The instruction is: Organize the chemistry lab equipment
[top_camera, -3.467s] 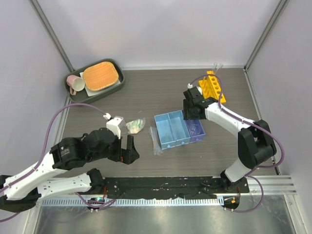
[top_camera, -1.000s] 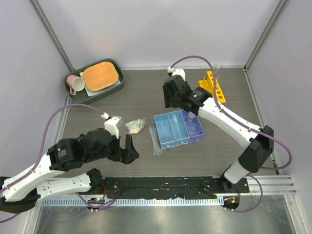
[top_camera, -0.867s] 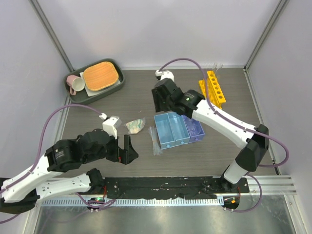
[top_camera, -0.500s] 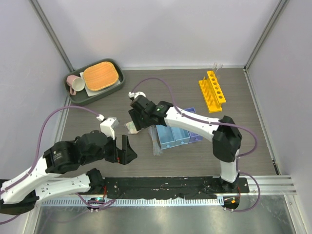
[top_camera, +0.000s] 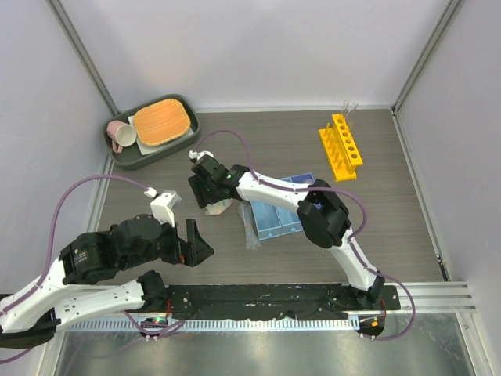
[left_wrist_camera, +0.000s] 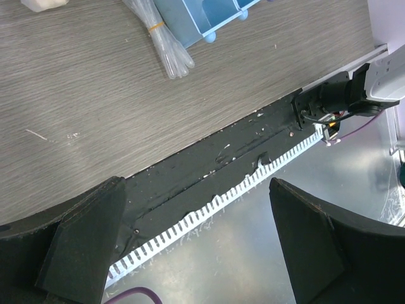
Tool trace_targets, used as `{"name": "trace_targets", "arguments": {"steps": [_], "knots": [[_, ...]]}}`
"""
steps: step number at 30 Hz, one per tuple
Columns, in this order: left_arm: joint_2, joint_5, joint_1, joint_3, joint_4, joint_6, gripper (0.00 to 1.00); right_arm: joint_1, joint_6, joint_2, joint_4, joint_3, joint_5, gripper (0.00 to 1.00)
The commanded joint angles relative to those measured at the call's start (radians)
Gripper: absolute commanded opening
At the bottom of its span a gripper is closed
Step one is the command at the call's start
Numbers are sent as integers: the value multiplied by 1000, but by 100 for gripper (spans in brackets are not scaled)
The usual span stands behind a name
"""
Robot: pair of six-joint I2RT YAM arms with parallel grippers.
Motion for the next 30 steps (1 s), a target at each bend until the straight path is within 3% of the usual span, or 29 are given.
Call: {"name": "trace_targets", "arguments": {"steps": [1,14,26,29,30], "knots": [[-7,-26,5,-2,-16,-8,100,0,-15,53,6,104,38,63],[0,-28,5,-16,-8,9,100,0,-54,87,-59,105,169,63],[-5,-20,5,-28,-5,-2,100,1,-22,136,-19,30,120,58],[-10,-20,5,-30,-7,-8,100,4,-21,141,-10,9,121,45],[-10,-20,5,-28,-10,-8,100,6,-21,142,-10,3,127,34]]}}
